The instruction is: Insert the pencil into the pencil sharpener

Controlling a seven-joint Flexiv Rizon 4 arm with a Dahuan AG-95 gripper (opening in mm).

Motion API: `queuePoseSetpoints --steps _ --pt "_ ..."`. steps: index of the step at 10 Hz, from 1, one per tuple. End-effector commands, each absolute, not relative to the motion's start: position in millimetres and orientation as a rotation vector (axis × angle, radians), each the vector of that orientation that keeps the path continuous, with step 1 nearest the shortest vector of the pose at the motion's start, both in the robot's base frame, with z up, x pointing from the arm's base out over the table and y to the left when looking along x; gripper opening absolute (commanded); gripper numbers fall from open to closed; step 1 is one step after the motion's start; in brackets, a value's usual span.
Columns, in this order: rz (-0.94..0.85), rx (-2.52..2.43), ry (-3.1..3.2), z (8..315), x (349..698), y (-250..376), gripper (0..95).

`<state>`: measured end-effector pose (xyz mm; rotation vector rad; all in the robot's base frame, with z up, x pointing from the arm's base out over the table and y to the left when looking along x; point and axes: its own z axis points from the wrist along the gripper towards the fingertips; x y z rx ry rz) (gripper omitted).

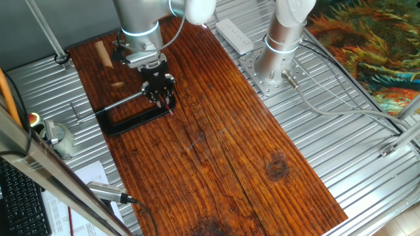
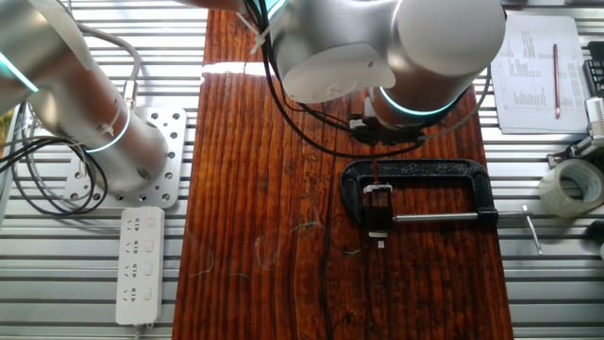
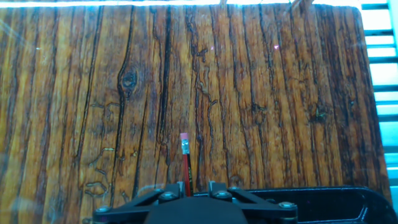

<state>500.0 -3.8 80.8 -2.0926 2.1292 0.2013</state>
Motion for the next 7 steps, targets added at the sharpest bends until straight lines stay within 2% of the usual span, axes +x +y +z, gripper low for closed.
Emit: queuePoseSetpoints --steps 1,3,4,7 --pt "0.204 -2.09 2.134 81.3 500.2 -2.0 19.0" --pt "0.204 -2.088 2.142 80.1 500.8 -0.2 19.0" --pt "0.208 -2.085 2.142 80.5 500.8 -0.2 0.0" --pt "0.215 -2.084 2.142 84.2 499.9 -1.3 0.0"
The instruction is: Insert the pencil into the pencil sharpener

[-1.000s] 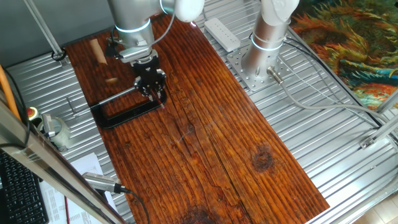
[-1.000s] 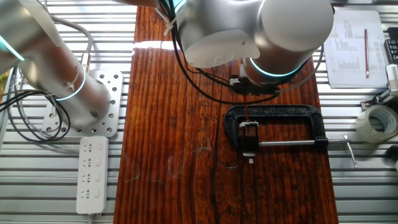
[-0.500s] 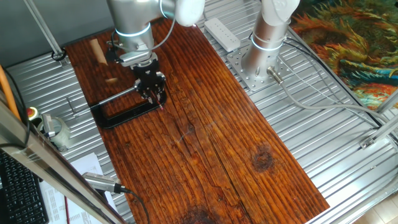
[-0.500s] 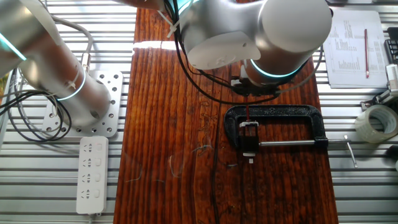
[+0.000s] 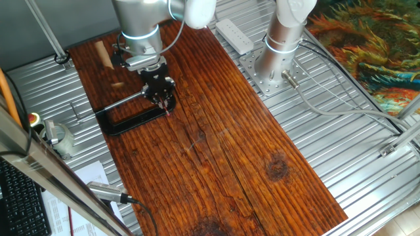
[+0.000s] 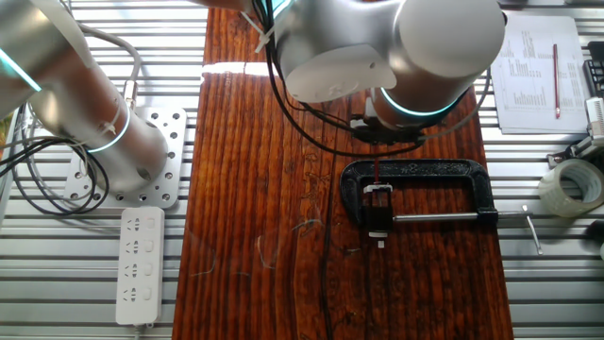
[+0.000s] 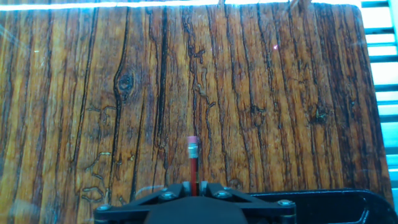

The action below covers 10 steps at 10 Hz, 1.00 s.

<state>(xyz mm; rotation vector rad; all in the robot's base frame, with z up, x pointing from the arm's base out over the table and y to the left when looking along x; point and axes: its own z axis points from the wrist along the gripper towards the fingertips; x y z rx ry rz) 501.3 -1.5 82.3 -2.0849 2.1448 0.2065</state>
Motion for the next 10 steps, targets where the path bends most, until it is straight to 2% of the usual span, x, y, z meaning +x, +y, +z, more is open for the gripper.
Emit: queuePoseSetpoints --steps 1,10 --pt "0.214 -2.086 2.14 86.7 499.5 -1.3 0.0" --pt "0.241 -2.098 2.053 103.8 495.9 -3.1 0.0"
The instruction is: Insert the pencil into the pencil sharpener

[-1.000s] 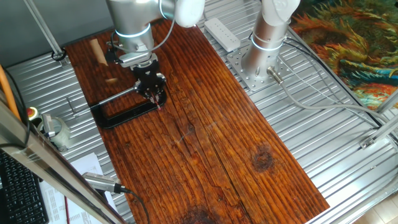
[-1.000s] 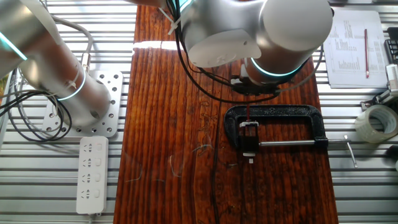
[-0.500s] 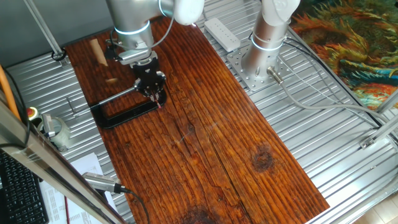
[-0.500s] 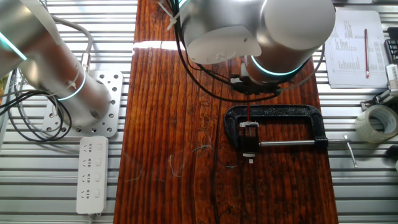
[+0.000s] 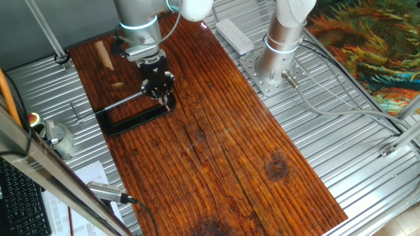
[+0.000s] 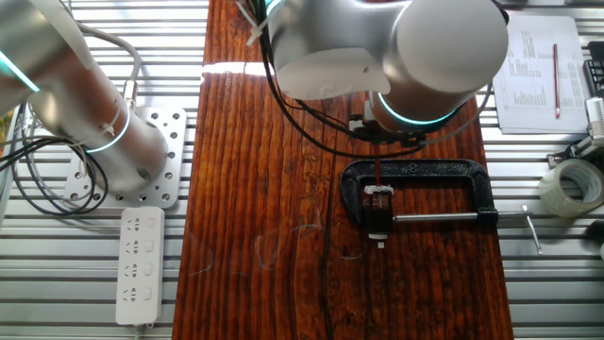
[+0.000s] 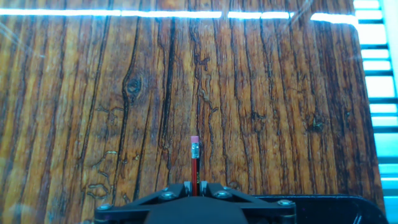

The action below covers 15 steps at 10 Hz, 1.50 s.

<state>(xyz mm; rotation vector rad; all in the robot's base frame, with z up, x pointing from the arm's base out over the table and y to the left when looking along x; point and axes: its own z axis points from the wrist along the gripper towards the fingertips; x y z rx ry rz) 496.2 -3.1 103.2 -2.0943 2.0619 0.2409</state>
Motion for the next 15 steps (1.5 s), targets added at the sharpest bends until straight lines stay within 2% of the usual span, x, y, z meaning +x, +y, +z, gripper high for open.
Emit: queuePoseSetpoints --steps 1,15 --pt "0.238 -2.101 2.04 104.9 495.4 -3.7 0.0" --pt "0.273 -2.106 1.913 120.5 485.1 -19.7 0.0"
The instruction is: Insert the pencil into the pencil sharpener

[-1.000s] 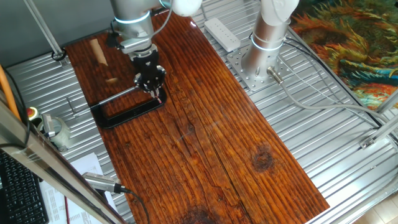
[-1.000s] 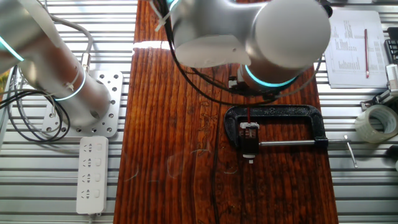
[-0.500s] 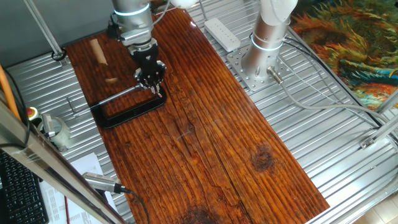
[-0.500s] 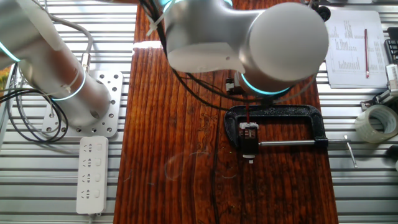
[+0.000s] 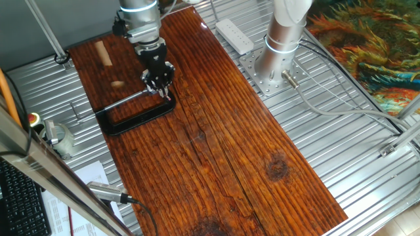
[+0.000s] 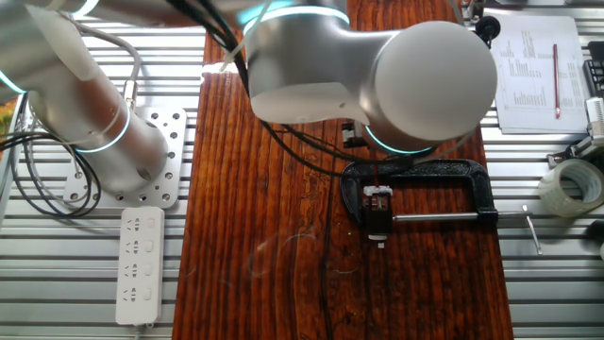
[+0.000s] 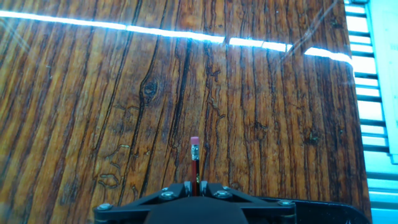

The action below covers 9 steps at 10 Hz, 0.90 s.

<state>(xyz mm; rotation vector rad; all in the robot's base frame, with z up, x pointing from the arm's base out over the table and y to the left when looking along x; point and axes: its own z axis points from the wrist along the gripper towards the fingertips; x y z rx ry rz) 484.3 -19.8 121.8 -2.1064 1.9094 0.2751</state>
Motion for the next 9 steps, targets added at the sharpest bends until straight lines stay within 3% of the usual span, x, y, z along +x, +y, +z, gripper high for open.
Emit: queuePoseSetpoints --steps 1,9 --pt "0.265 -2.107 1.914 120.2 485.0 -20.1 0.0" --pt "0.242 -2.122 1.897 109.8 484.4 -32.8 0.0"
